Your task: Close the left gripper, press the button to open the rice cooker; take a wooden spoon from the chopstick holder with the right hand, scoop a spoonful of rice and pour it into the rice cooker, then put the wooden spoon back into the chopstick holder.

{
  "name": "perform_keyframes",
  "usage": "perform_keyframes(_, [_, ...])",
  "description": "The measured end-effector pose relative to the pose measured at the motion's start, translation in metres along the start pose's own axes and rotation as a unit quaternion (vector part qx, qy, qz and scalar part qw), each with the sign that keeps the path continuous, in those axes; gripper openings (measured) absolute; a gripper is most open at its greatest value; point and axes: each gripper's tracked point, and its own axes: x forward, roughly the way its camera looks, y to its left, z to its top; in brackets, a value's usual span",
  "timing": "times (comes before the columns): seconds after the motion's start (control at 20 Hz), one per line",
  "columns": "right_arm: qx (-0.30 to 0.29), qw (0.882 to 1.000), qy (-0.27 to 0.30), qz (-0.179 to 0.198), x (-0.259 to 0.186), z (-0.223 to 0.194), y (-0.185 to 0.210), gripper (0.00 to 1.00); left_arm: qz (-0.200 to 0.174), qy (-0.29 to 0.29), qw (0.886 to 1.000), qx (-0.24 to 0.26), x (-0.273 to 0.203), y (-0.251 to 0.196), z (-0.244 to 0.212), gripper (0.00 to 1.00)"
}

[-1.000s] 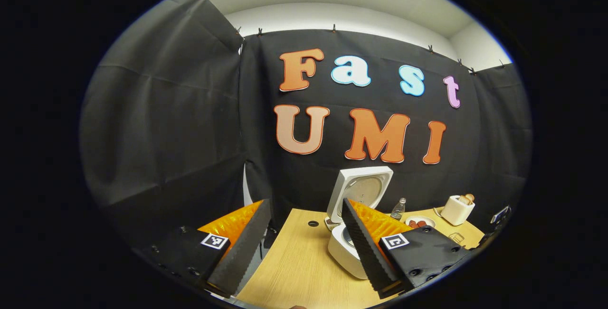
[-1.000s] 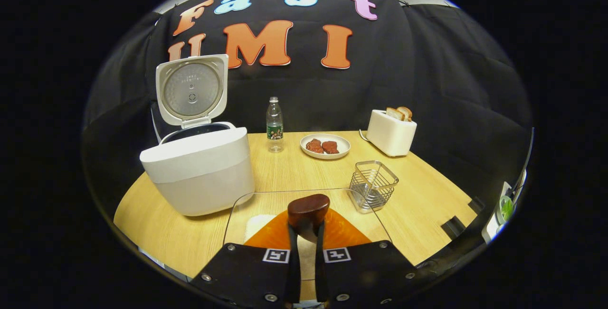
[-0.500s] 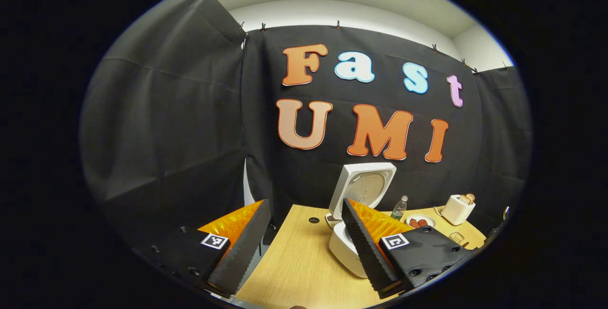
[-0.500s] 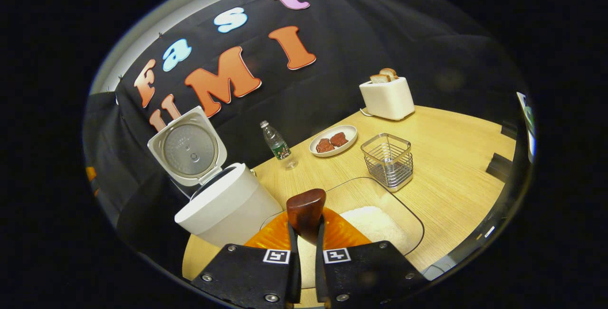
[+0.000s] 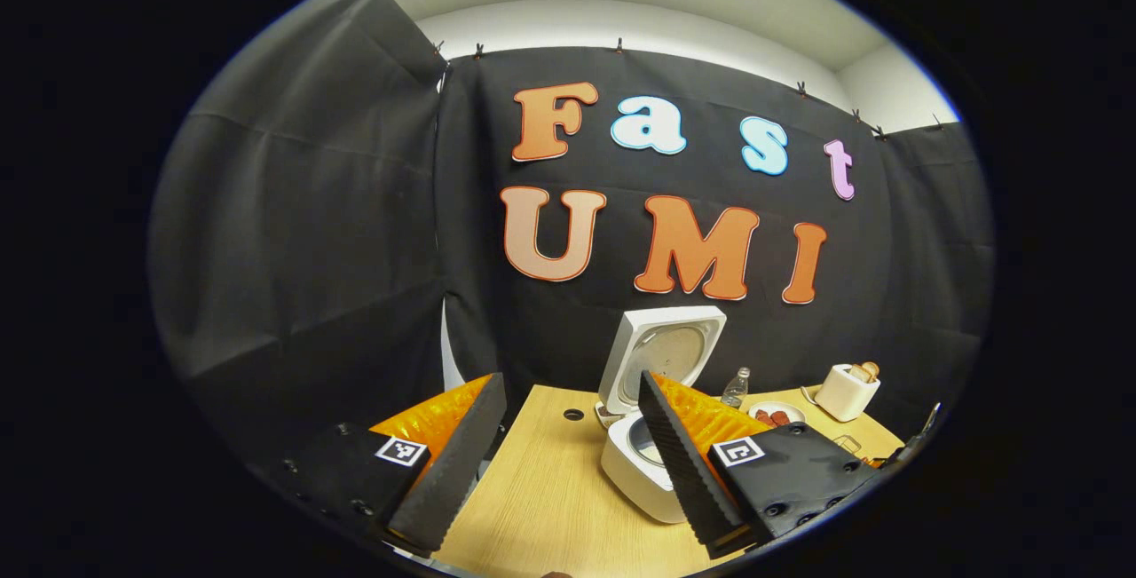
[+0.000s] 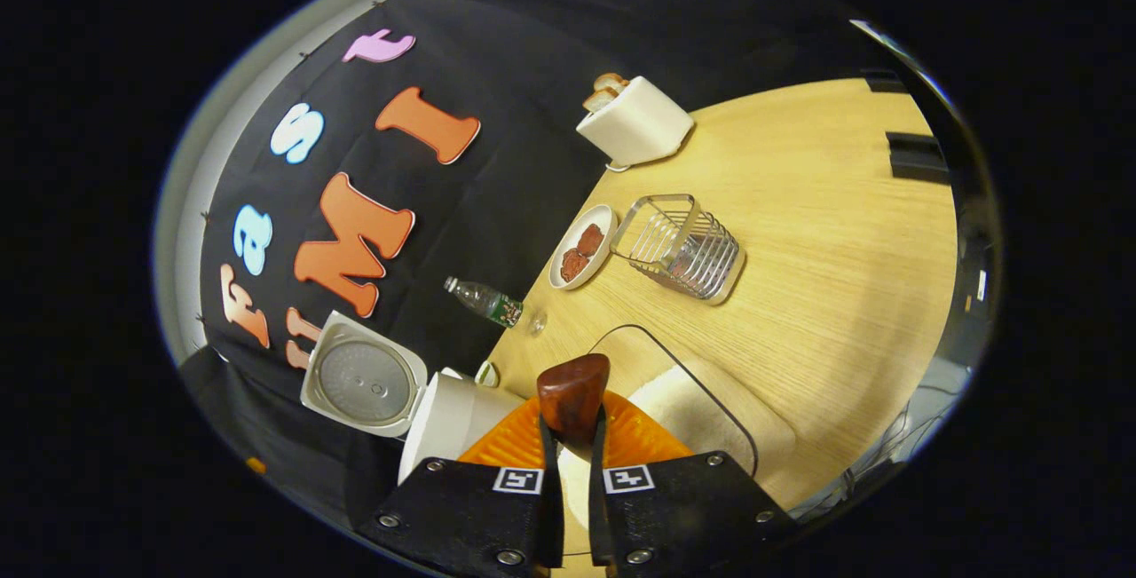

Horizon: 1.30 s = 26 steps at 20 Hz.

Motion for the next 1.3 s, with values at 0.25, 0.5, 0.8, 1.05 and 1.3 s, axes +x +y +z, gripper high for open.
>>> perform_keyframes(0.25, [0.063, 0.998, 0.013, 0.019, -0.001, -0.001, 0.0, 0.11, 0.004, -0.001, 1.0, -0.004, -0.001, 0.002, 0.002, 1.0])
perform_keyframes(0.5, [0.098, 0.995, 0.014, 0.029, -0.006, 0.007, 0.004, 0.1, 0.009, -0.012, 1.0, -0.006, -0.007, 0.008, 0.011, 1.0])
perform_keyframes(0.8, [0.118, 0.992, 0.003, 0.038, -0.016, 0.031, 0.016, 0.1, 0.01, -0.02, 1.0, -0.008, -0.013, 0.009, 0.017, 1.0])
perform_keyframes(1.05, [0.112, 0.993, 0.002, 0.04, -0.019, 0.038, 0.028, 0.1, 0.009, -0.017, 1.0, -0.008, -0.02, 0.009, 0.012, 1.0])
perform_keyframes(1.3, [0.158, 0.986, 0.001, 0.058, -0.028, 0.052, 0.052, 0.1, 0.015, -0.015, 1.0, -0.011, -0.026, 0.015, 0.011, 1.0])
